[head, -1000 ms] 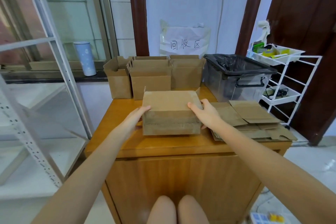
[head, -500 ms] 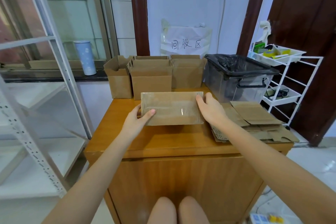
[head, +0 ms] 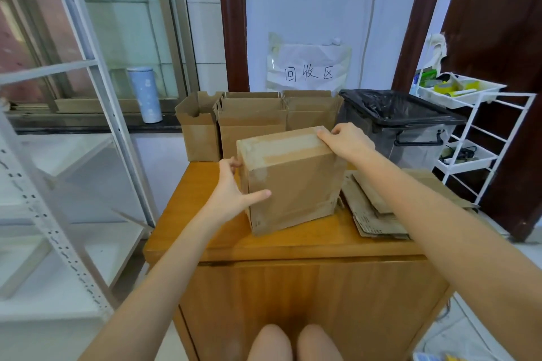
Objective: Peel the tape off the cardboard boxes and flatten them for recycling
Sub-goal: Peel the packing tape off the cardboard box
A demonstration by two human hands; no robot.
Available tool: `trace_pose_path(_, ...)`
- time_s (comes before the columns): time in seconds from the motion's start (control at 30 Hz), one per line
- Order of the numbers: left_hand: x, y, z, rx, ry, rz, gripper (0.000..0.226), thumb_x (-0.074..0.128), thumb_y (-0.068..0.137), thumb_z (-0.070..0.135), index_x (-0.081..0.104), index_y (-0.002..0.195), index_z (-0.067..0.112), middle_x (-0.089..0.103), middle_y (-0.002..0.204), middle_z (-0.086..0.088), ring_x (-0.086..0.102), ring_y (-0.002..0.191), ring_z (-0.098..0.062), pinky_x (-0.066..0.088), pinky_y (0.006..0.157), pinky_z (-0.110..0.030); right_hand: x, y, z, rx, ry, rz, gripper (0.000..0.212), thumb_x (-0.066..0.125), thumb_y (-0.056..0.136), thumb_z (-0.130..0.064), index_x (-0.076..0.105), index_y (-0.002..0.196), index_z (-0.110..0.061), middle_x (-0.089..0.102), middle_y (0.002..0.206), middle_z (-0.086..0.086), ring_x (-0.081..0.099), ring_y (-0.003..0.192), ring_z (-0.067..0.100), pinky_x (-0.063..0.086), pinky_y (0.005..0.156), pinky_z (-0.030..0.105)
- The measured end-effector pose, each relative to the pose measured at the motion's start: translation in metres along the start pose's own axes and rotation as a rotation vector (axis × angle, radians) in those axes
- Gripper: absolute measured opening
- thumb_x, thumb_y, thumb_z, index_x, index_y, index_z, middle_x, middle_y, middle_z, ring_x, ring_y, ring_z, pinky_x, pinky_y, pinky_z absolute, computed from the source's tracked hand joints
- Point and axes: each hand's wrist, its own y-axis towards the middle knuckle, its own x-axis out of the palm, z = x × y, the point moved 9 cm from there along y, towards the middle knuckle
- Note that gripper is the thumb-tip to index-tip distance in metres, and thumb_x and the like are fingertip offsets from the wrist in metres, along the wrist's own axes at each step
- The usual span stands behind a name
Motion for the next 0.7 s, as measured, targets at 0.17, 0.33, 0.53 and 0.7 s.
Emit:
trace_pose_path(0.17, 0.001, 0.004, -0.017, 0.057, -0.109, 0.077, 0.076, 0.084, 0.069, 0.022, 0.028, 0.121, 0.019, 0.037, 0.133, 0.001, 0.037, 0.126, -0.013, 0.036, 0.079, 0.0, 0.008, 0.006, 0.002, 0.017, 0.094, 0.003, 0.041, 0.04, 0.097, -0.046, 0.052, 0.066, -0.022, 0.052, 0.069, -0.003, 0.055, 0.078, 0.025, 0.04, 0.068, 0.032)
trace_pose_path(0.33, -0.01, 0.007, -0.025, 0.07, -0.039, 0.224, 0.085, 0.089, 0.058, 0.039, 0.032, 0.12, 0.027, 0.04, 0.128, 0.003, 0.041, 0.121, -0.014, 0.042, 0.099, -0.03, 0.022, 0.0, -0.012, -0.053, 0.157, 0.006, 0.033, 0.032, 0.1, -0.036, 0.058, 0.09, -0.018, 0.058, 0.09, 0.002, 0.055, 0.093, 0.028, 0.04, 0.075, 0.033)
trace_pose_path(0.53, -0.007, 0.008, -0.008, 0.092, 0.131, 0.309, 0.085, 0.088, 0.058, 0.044, 0.037, 0.123, 0.022, 0.037, 0.123, 0.002, 0.039, 0.115, -0.013, 0.04, 0.097, -0.028, 0.022, -0.027, -0.047, -0.398, -0.074, 0.21, 0.051, 0.045, 0.098, -0.035, 0.039, 0.143, -0.01, 0.03, 0.153, 0.013, 0.027, 0.141, 0.028, 0.026, 0.112, 0.042)
trace_pose_path(0.7, 0.002, 0.009, -0.001, 0.121, 0.272, 0.337, 0.081, 0.083, 0.061, 0.052, 0.037, 0.121, 0.022, 0.038, 0.121, -0.002, 0.039, 0.113, -0.019, 0.044, 0.091, -0.032, 0.039, -0.074, -0.097, -0.761, -0.082, 0.053, 0.051, 0.057, 0.088, -0.051, 0.055, 0.129, -0.021, 0.058, 0.128, -0.005, 0.05, 0.119, 0.011, 0.043, 0.099, 0.032)
